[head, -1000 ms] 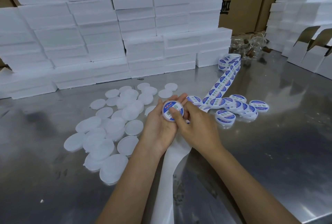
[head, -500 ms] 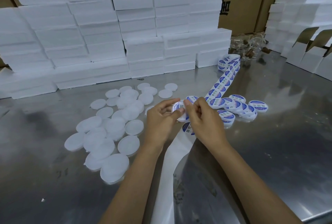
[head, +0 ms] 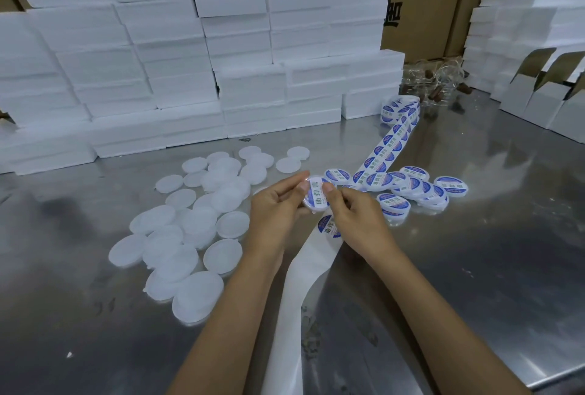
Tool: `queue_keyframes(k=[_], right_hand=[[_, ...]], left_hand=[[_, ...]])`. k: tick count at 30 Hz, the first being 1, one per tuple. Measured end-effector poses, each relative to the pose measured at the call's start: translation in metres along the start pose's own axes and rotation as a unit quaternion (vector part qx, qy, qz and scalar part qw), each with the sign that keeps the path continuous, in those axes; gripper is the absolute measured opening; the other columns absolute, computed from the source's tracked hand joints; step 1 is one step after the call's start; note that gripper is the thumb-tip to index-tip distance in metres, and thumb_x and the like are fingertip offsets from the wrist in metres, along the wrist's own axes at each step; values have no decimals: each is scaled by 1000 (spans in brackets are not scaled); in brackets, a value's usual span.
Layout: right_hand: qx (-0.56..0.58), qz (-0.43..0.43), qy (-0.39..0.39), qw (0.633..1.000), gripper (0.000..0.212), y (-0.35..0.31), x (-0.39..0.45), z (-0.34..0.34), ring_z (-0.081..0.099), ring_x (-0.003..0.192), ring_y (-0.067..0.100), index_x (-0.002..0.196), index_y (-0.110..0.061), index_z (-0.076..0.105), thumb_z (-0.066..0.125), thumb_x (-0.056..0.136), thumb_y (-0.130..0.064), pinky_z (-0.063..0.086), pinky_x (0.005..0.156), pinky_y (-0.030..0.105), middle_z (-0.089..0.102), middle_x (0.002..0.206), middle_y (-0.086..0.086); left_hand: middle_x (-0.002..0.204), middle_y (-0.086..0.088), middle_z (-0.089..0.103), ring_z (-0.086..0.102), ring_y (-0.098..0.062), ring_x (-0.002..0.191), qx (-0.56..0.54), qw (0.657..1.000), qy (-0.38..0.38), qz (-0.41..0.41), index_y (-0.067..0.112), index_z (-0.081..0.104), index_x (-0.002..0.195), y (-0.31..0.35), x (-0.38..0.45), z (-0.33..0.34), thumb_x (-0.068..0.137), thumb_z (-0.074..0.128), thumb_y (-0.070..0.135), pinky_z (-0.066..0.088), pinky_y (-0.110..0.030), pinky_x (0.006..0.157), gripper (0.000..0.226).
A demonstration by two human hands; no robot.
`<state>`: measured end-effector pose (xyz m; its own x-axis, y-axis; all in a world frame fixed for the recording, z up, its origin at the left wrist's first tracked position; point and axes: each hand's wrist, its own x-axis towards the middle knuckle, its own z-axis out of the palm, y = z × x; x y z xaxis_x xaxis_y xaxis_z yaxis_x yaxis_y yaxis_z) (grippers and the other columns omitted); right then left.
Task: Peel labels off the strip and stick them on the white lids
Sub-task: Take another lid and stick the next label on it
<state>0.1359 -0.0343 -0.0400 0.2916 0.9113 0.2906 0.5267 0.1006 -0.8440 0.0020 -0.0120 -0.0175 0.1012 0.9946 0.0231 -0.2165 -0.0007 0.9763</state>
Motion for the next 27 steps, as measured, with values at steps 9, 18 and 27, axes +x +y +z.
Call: queue_keyframes(k=[9,18,27], right_hand=[[-134,122,167,969,59,22,14,-38,53,74,30,67,-11,53,34,100,-55,36,66,34,56,68,4],[-273,204,261,903,44,44,14,-73,63,87,40,83,-10,66,46,95,-48,38,72,36,68,91,18],[-277,-171,28,945,16,-9,2,9,58,96,24,95,-20,68,54,90,-25,46,79,38,70,96,-1]], left_hand=[[105,-3,78,75,-22,95,15,994,-95,-61,30,60,127,-2,-9,5,91,69,14,62,-34,83,40],[100,-11,75,75,-22,81,89,992,19,-89,13,67,115,-4,-3,-3,100,49,7,63,-31,73,24],[97,-8,71,69,-20,75,11,974,227,1,22,61,99,-2,9,-16,94,41,0,56,-23,58,31]])
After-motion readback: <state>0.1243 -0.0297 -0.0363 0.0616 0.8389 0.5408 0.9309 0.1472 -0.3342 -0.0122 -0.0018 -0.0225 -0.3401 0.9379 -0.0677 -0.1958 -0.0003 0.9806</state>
